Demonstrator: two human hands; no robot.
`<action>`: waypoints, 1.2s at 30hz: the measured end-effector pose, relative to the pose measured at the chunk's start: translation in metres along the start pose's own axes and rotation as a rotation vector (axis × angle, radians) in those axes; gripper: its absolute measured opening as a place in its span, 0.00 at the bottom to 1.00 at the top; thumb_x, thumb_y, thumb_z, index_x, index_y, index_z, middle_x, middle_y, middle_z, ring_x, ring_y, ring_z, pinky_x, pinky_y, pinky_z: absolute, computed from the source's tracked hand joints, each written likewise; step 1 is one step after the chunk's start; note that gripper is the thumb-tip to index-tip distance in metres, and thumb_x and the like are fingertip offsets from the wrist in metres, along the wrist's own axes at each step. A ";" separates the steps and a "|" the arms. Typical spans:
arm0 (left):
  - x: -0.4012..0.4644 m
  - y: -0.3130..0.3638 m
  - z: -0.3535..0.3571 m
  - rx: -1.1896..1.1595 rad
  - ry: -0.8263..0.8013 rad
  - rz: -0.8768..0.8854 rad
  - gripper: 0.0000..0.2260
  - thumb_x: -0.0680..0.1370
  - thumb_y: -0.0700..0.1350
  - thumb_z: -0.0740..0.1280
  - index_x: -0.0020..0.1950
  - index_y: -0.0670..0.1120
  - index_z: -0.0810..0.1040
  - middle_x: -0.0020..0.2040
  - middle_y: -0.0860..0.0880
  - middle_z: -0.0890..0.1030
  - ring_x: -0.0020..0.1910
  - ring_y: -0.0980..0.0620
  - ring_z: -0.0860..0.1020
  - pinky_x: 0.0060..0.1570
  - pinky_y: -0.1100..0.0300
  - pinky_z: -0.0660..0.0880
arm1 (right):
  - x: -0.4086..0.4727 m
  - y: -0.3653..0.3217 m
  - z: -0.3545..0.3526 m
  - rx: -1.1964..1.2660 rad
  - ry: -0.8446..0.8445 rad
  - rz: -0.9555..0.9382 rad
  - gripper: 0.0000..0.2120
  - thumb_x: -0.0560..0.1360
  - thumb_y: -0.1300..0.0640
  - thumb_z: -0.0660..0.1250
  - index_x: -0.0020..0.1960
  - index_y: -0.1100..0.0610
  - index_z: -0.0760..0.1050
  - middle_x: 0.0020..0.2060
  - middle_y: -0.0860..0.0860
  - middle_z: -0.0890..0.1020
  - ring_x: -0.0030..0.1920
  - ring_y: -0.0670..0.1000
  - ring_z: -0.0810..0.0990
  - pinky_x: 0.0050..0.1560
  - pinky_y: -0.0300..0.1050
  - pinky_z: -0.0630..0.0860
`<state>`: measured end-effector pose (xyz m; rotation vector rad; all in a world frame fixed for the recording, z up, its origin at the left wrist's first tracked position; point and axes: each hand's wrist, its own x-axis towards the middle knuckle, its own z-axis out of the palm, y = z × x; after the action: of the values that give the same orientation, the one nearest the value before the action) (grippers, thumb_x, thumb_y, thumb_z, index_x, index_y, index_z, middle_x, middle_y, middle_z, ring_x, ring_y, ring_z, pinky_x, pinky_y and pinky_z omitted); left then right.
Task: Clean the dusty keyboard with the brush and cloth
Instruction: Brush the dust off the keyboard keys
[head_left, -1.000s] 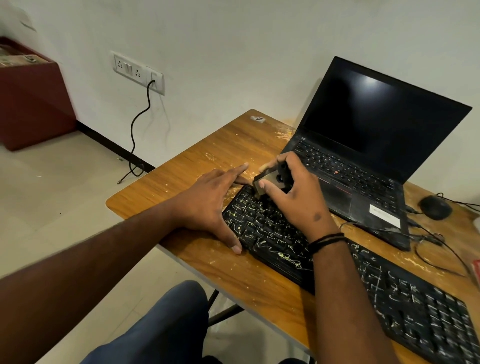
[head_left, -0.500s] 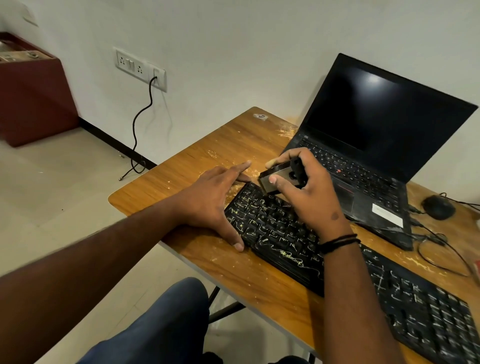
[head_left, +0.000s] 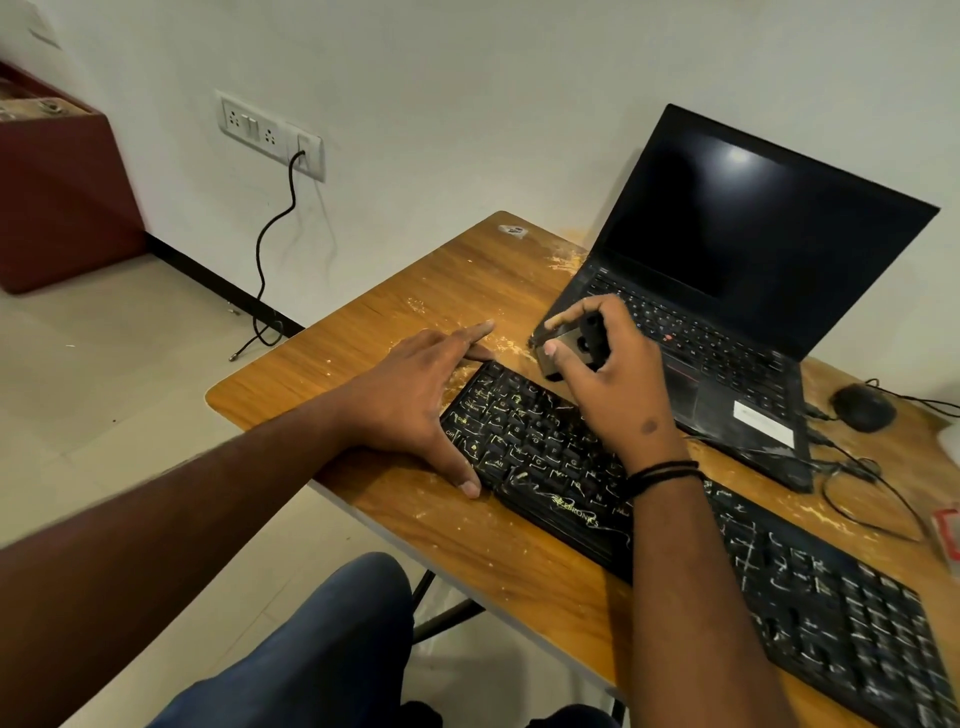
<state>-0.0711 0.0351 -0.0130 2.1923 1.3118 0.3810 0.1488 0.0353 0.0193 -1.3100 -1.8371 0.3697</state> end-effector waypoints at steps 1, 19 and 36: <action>0.000 0.000 0.000 0.000 -0.002 -0.001 0.66 0.56 0.63 0.83 0.80 0.63 0.39 0.79 0.56 0.54 0.78 0.51 0.53 0.75 0.50 0.55 | 0.000 -0.001 -0.005 0.063 0.022 0.001 0.11 0.76 0.60 0.71 0.56 0.53 0.73 0.50 0.42 0.82 0.50 0.40 0.80 0.48 0.35 0.78; 0.000 -0.002 0.001 -0.007 0.003 0.003 0.67 0.55 0.64 0.83 0.80 0.62 0.40 0.79 0.54 0.56 0.78 0.49 0.53 0.75 0.47 0.54 | -0.003 -0.004 0.005 0.011 0.058 0.002 0.11 0.77 0.57 0.71 0.56 0.52 0.72 0.48 0.42 0.80 0.49 0.38 0.79 0.46 0.30 0.76; 0.002 -0.005 0.002 -0.029 0.018 0.009 0.66 0.53 0.63 0.84 0.80 0.63 0.44 0.78 0.51 0.58 0.77 0.48 0.57 0.74 0.48 0.58 | -0.006 -0.004 0.013 -0.035 -0.028 -0.013 0.13 0.77 0.57 0.71 0.57 0.53 0.71 0.49 0.45 0.80 0.47 0.41 0.79 0.44 0.28 0.73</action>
<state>-0.0729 0.0381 -0.0177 2.1762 1.2983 0.4209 0.1371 0.0310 0.0117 -1.3215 -1.8818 0.3520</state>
